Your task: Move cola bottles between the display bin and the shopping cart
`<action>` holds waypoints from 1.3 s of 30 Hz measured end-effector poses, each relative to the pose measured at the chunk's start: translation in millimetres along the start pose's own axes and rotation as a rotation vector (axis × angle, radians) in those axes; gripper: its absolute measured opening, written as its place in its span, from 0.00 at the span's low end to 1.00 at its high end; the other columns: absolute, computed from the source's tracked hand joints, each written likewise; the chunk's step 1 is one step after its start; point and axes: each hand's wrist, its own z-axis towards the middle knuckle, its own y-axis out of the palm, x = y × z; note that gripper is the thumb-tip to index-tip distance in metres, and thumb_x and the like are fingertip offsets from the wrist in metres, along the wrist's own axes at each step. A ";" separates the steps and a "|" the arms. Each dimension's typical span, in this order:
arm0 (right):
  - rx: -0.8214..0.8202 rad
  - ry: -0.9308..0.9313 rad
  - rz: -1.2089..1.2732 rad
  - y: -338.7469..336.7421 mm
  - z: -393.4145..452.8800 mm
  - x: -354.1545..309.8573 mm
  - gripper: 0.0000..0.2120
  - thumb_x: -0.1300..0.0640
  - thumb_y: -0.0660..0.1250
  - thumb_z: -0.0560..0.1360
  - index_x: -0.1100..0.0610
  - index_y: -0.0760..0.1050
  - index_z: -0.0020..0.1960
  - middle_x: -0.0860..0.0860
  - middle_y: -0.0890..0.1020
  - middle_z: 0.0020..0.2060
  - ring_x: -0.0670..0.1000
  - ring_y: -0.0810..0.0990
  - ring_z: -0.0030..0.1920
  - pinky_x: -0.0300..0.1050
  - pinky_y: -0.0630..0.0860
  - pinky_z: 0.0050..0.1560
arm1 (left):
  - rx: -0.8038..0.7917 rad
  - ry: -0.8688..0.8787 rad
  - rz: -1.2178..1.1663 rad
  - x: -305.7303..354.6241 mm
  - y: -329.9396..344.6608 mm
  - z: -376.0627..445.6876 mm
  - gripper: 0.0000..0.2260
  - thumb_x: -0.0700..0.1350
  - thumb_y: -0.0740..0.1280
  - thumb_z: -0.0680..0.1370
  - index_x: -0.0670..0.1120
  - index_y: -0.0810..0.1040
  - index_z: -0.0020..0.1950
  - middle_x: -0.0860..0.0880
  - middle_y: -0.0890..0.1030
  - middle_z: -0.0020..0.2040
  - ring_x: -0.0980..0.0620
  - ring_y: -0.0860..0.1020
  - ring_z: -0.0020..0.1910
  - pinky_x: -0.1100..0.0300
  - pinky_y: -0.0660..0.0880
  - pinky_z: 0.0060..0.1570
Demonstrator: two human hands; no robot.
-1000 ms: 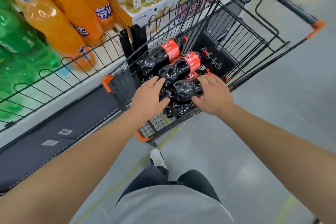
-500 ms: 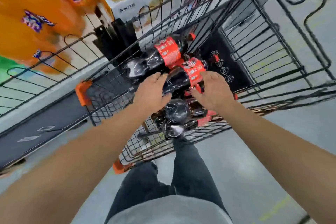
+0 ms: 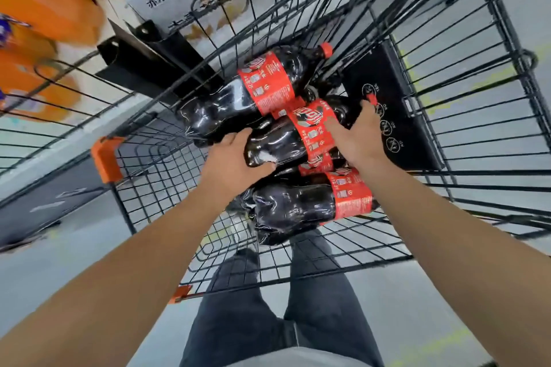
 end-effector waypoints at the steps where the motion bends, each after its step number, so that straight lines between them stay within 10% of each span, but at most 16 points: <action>1: 0.012 0.032 0.051 2.5 5.2 -1.9 0.45 0.43 0.70 0.79 0.61 0.49 0.83 0.59 0.56 0.80 0.58 0.60 0.79 0.52 0.62 0.75 | 0.000 -0.021 -0.063 -1.3 2.0 -1.3 0.44 0.67 0.72 0.69 0.54 0.60 0.79 0.46 0.67 0.76 0.42 0.69 0.72 0.46 0.70 0.69; 7: 0.024 0.321 0.325 22.5 34.7 -4.7 0.53 0.37 0.74 0.72 0.61 0.50 0.81 0.58 0.68 0.76 0.59 0.68 0.75 0.52 0.67 0.75 | 0.004 -0.075 -0.252 -0.6 8.3 2.6 0.48 0.58 0.81 0.63 0.58 0.61 0.78 0.48 0.65 0.74 0.47 0.69 0.70 0.52 0.69 0.68; 12: 0.015 0.401 0.521 30.6 56.9 -3.3 0.65 0.29 0.77 0.47 0.58 0.57 0.74 0.56 0.80 0.61 0.58 0.82 0.59 0.59 0.80 0.62 | 0.009 -0.079 -0.290 -3.3 11.3 5.9 0.49 0.56 0.82 0.62 0.59 0.61 0.78 0.49 0.65 0.73 0.49 0.68 0.69 0.55 0.67 0.68; 18: 0.063 0.385 0.602 33.7 47.3 -1.2 0.64 0.33 0.79 0.46 0.57 0.59 0.74 0.55 0.81 0.59 0.57 0.84 0.56 0.58 0.82 0.59 | 0.068 -0.028 -0.291 -5.3 14.7 1.0 0.48 0.55 0.81 0.63 0.55 0.62 0.78 0.49 0.66 0.72 0.51 0.69 0.67 0.63 0.64 0.62; 34: 0.275 -0.254 0.668 30.0 -164.9 -90.2 0.47 0.47 0.82 0.67 0.53 0.60 0.78 0.42 0.76 0.55 0.38 0.77 0.54 0.33 0.74 0.63 | 0.345 0.161 -0.540 -86.5 -40.4 -136.2 0.48 0.52 0.83 0.60 0.53 0.65 0.75 0.51 0.65 0.67 0.53 0.70 0.62 0.55 0.70 0.66; 39: 0.292 -0.458 0.618 49.2 -253.7 -115.2 0.51 0.46 0.82 0.64 0.53 0.59 0.79 0.50 0.74 0.70 0.48 0.75 0.68 0.48 0.71 0.73 | 0.339 0.214 -0.578 -131.6 -58.9 -182.3 0.53 0.53 0.84 0.63 0.53 0.57 0.81 0.50 0.65 0.76 0.50 0.64 0.75 0.51 0.65 0.73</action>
